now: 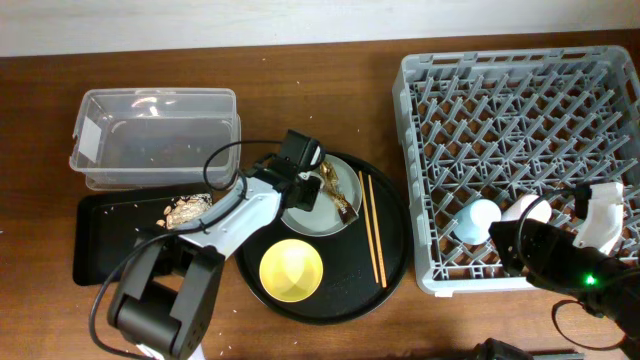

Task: Sort waste into correct bins and load items into the dishwasher rack
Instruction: 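Grasp the tissue and wrapper from the grey plate with the left gripper, then drop the tissue and wrapper into the clear plastic bin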

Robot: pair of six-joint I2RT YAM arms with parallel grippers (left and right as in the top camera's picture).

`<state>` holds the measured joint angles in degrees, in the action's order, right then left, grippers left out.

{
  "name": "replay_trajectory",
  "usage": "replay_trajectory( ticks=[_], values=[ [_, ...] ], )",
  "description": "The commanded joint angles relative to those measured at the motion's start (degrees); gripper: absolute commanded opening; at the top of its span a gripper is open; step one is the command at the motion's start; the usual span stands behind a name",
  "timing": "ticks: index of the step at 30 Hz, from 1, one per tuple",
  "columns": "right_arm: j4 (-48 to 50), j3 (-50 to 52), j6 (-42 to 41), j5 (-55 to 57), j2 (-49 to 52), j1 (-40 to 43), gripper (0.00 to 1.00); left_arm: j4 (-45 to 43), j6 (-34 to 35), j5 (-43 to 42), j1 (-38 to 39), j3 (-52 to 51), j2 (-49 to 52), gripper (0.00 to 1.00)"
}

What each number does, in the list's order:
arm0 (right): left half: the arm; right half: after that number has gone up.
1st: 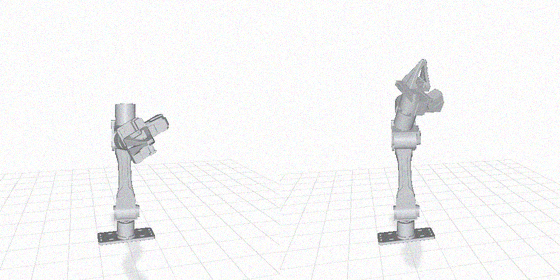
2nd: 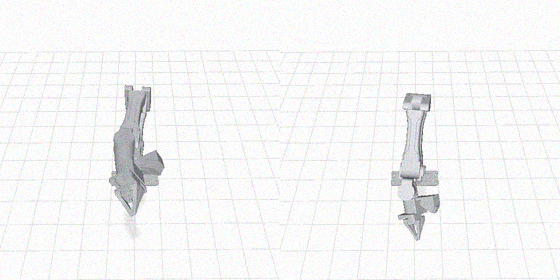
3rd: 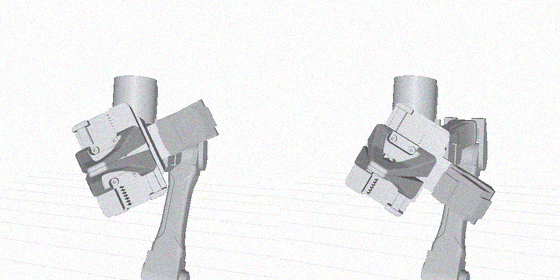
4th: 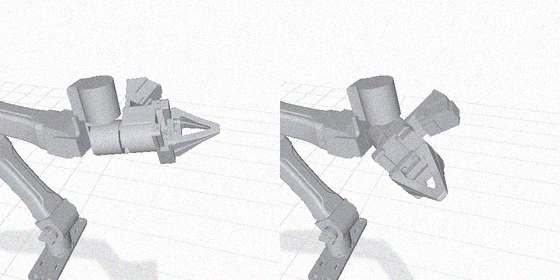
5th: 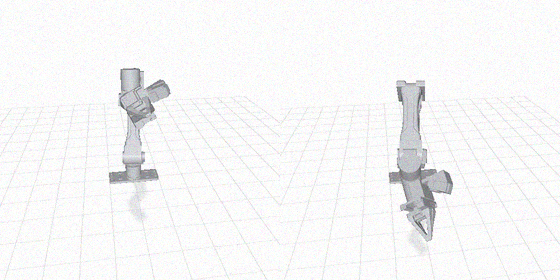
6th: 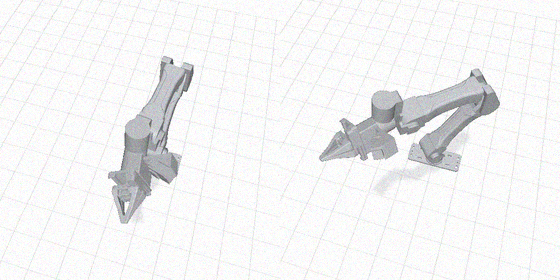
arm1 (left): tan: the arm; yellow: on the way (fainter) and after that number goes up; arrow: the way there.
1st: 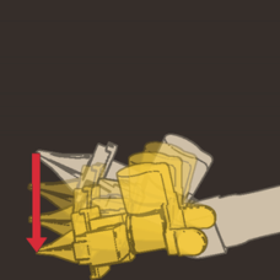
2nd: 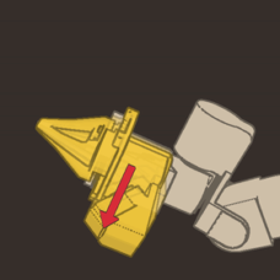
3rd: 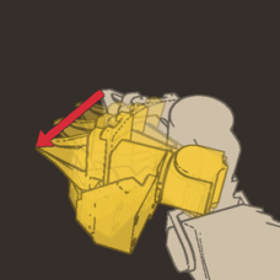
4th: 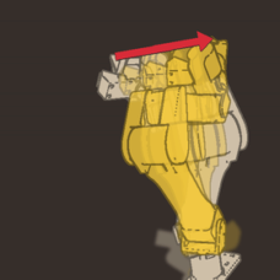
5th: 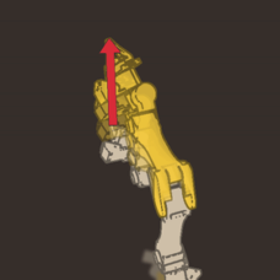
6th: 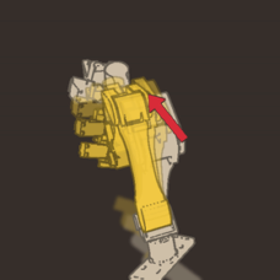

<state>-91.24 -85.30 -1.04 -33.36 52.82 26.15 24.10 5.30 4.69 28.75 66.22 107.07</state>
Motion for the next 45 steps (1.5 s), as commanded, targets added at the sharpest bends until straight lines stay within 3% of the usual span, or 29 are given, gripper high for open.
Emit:
replay_trajectory(
  ticks=[1,7,10,13,14,15,16,17,21,25,27,28,29,34,36,38,41,45],
  values=[
    [0.1,-0.4,0.6,-0.7,-0.1,-0.4,0.81,0.9,-1.1,-1.1,0.0,0.0,-0.2,0.01],
    [0.1,-0.4,0.6,-0.7,-0.1,-0.4,0.81,16.6,-0.5,-0.3,-6.1,10.7,-13.6,0.0],
    [0.1,-0.4,0.6,-0.7,-0.1,-0.4,0.81,14.5,-0.6,4.3,-15.0,11.7,-17.7,0.0],
    [0.1,-0.4,0.6,-0.7,-0.1,-0.4,0.81,10.8,-0.7,3.9,-23.9,11.6,-14.1,0.0],
    [0.1,-0.4,0.6,-0.7,-0.1,-0.4,0.81,9.6,-0.7,3.5,-24.9,11.6,-12.6,0.21],
    [-0.1,-0.4,0.6,-0.7,-0.1,-0.4,0.81,9.1,-0.7,3.9,-25.1,11.6,-11.4,0.5],
    [-0.3,-0.4,0.6,-0.7,-0.1,-0.4,0.81,8.8,-0.7,4.3,-25.1,11.6,-11.3,0.68],
    [-0.5,-0.4,0.6,-0.7,-0.1,-0.4,0.81,8.3,-0.7,4.2,-25.1,11.7,-11.4,0.99],
    [-0.7,-0.4,0.6,-0.7,-0.1,-0.4,0.81,12.9,-0.7,-11.0,-22.6,12.7,-11.5,0.99],
    [-0.7,-0.4,0.6,-0.5,-0.1,-0.4,0.81,16.7,-0.1,-15.7,-8.3,12.6,-9.6,0.89],
    [-0.7,-0.4,0.6,-0.5,-0.1,-0.4,0.81,16.7,5.4,-10.9,-1.1,12.6,-6.7,0.89],
    [-0.7,-0.4,0.6,-0.5,-0.1,-0.4,0.81,16.0,10.5,-5.7,2.4,12.6,-3.8,0.84],
    [-0.7,-0.4,0.6,-0.5,-0.1,-0.4,0.81,14.2,13.4,-5.1,4.4,12.6,-1.1,0.84],
    [-0.7,-0.4,0.6,-0.5,-0.1,-0.4,0.81,8.2,21.0,-5.3,6.7,12.6,10.0,0.6],
    [-0.7,-0.4,0.6,-0.5,-0.1,-0.4,0.81,9.3,21.0,-7.5,6.7,12.7,10.7,0.16],
    [-0.7,-0.4,0.6,-0.5,-0.1,-0.4,0.81,11.3,21.0,-8.5,6.7,13.9,9.1,0.0],
    [-0.7,-0.4,0.6,-0.5,-0.1,-0.4,0.81,18.4,17.9,-7.4,4.8,18.7,1.9,0.0],
    [-0.9,-0.4,0.6,-0.5,-0.1,-0.4,0.81,25.0,15.7,4.5,-4.2,23.0,-9.1,0.0]
  ],
)
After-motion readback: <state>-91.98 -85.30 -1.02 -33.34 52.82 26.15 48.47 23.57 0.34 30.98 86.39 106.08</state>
